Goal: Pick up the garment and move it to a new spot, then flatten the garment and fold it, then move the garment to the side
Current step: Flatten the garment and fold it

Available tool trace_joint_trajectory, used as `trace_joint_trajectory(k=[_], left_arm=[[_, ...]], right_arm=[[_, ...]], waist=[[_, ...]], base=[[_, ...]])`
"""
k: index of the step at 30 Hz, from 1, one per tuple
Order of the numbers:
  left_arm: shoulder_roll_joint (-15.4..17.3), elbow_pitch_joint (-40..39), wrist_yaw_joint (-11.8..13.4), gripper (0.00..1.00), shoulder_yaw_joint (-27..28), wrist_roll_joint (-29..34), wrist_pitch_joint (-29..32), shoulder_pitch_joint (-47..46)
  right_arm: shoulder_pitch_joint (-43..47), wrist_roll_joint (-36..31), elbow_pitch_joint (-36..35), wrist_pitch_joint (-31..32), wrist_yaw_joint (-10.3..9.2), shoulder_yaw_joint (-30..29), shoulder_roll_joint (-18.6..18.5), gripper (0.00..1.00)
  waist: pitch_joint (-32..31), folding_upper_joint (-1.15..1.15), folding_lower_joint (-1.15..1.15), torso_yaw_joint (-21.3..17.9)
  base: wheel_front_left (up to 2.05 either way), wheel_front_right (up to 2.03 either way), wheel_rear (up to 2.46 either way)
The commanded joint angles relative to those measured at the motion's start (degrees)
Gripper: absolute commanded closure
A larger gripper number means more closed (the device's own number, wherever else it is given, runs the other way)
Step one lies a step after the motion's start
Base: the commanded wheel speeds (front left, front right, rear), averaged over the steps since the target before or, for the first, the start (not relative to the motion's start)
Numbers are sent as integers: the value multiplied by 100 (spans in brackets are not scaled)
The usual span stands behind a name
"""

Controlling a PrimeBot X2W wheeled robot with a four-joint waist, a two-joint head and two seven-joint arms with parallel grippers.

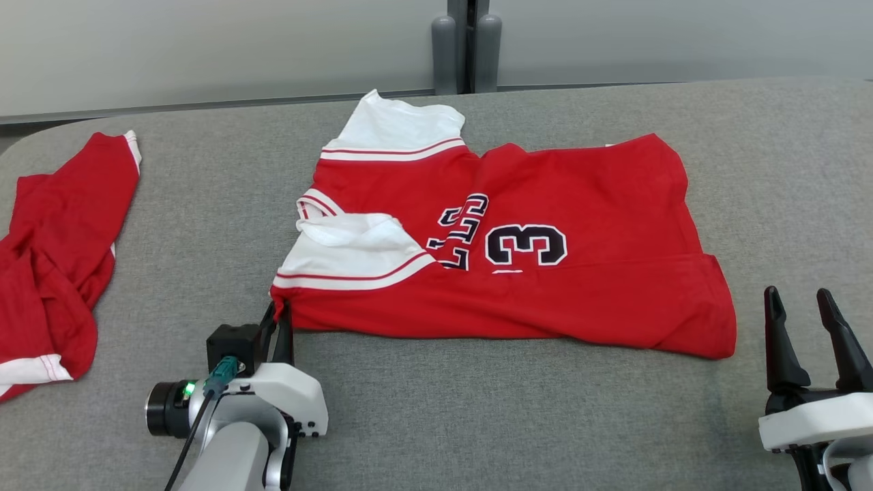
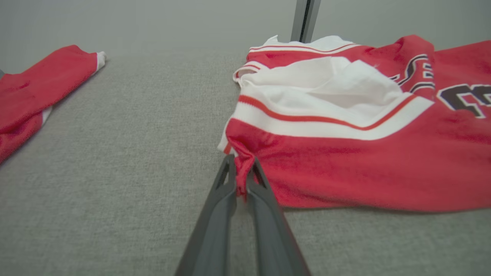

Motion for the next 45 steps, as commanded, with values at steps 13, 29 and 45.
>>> trace_joint_trajectory(k=[13,29,45], left_arm=[[31,-1262,23,100,131,368,-6,411],[31,-1355,42,100,32,369,-7,488],[42,-1097,-206,100,-296,359,-6,823]], right_arm=[[-520,902,1597,381,-1,417,280,0],[-1015,1638,2385,467,-1,1042,-56,100],[-995,2512,1957,1686,-6,1346,-1211,100]], waist=[[-57,0,0,434],[-88,0,0,537],[-517,0,0,572]], base=[[0,0,0],[0,0,0],[0,0,0]])
